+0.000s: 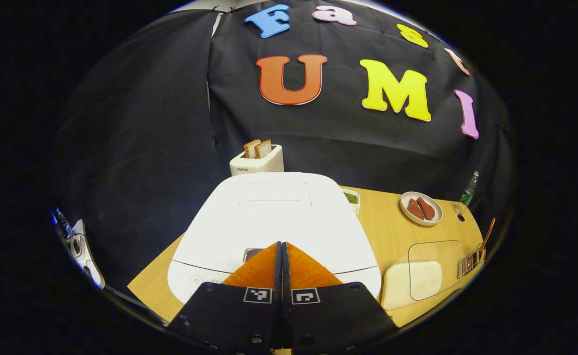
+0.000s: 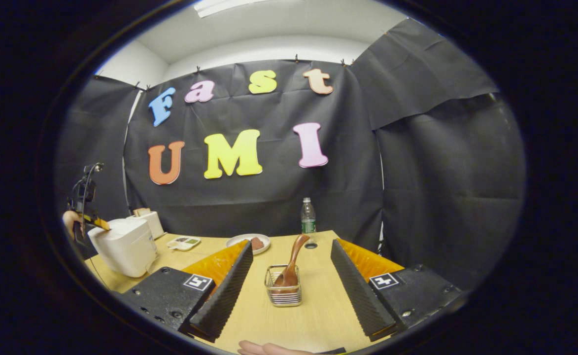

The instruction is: Close the left gripper, press the button to open the rice cooker; take a wooden spoon from the chopstick holder with the right hand, scoop a spoonful of rice and pour it into the rice cooker, then put the wooden spoon back into the chopstick holder.

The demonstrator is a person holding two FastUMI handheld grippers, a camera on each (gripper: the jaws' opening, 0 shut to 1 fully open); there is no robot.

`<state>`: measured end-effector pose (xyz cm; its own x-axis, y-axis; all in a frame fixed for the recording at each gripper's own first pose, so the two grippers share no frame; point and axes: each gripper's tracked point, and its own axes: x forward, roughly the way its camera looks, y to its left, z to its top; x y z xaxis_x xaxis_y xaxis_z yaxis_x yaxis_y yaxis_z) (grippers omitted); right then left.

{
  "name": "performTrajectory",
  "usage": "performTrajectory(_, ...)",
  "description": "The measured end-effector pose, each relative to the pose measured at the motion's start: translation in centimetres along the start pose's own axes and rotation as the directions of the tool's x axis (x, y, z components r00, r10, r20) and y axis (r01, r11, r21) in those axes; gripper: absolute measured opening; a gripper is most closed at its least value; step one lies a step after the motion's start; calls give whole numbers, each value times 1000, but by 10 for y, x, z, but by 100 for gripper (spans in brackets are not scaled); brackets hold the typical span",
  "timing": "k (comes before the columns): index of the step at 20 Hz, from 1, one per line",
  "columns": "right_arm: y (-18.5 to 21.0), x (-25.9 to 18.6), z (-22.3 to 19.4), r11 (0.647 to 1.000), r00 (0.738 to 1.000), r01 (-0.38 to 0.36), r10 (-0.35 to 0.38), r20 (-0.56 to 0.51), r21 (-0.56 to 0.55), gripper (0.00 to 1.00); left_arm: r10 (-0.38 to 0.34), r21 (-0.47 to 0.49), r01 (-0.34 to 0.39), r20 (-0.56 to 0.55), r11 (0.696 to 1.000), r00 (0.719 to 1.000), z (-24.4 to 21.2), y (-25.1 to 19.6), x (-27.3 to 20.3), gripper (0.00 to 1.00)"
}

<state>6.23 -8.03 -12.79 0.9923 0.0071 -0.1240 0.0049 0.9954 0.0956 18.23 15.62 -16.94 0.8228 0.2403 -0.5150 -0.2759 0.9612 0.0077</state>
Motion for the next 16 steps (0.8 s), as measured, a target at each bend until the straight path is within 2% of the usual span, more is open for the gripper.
performTrajectory(5,-7,-6,0,1000,1000,13,-13,0,-9,100,-21,-11,22,33,1000,999,10,0,-4,0)
performTrajectory(12,-13,3,-8,999,999,43,-44,-30,-27,100,-29,-32,34,157,999,987,58,3,-19,0)
performTrajectory(13,-14,5,-9,999,999,44,-45,-31,-28,98,-31,-29,37,179,999,983,65,4,-22,1)
performTrajectory(16,-8,21,-16,1000,999,12,-14,-47,-28,100,-43,-11,47,233,999,971,85,7,-36,1)
